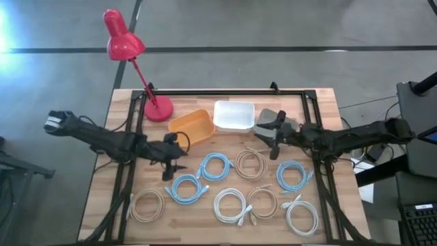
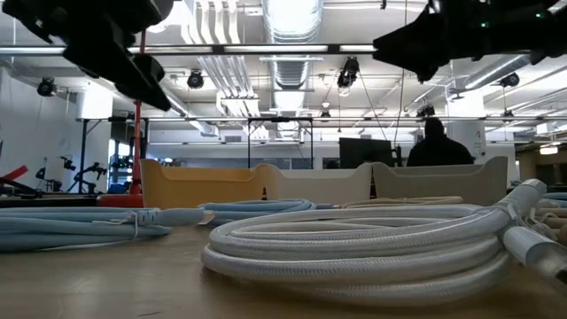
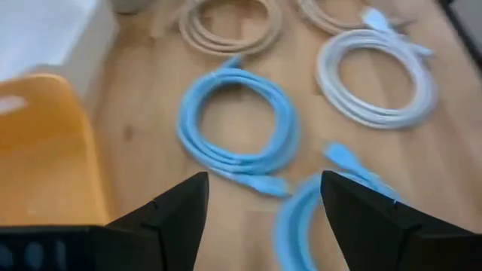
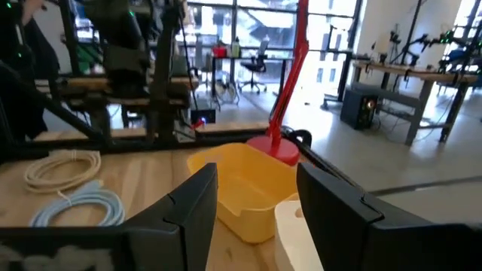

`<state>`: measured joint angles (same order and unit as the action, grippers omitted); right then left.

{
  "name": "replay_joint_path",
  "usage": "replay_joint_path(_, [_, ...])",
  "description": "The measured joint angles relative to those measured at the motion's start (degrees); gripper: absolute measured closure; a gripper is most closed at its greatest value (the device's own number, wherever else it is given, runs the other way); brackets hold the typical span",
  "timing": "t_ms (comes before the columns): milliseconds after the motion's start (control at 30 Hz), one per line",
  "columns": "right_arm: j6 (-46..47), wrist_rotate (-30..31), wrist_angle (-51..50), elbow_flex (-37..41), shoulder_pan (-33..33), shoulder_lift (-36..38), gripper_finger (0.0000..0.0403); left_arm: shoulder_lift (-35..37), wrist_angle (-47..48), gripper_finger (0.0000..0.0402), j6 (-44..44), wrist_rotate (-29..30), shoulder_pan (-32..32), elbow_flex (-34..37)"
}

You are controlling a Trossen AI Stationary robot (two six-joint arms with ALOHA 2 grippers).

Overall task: Pick & Place USB Port
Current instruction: Put the bottom left brown usb cable into the yellow bin

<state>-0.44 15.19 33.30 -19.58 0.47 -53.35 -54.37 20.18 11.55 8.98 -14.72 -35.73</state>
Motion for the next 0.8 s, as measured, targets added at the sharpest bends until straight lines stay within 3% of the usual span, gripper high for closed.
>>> replay_joint_path(200, [-0.14, -0.01, -0.15, -3.53, 0.0, -7.3, 0.0219, 0.32, 11.96, 0.014, 12.48, -1.31, -7.51, -1.1])
replay_joint_path(467, [-0.2, -0.06, -0.1, -8.68, 0.0, -15.76, 0.0218, 0.73, 20.71, 0.014, 31.22, -4.55, -20.08, -1.11])
replay_joint_path(800, [0.14, -0.19, -0.07, -14.98, 0.0, -24.34, 0.0218, -1.82, 29.06, 0.014, 43.92, -4.78, -30.29, -0.59])
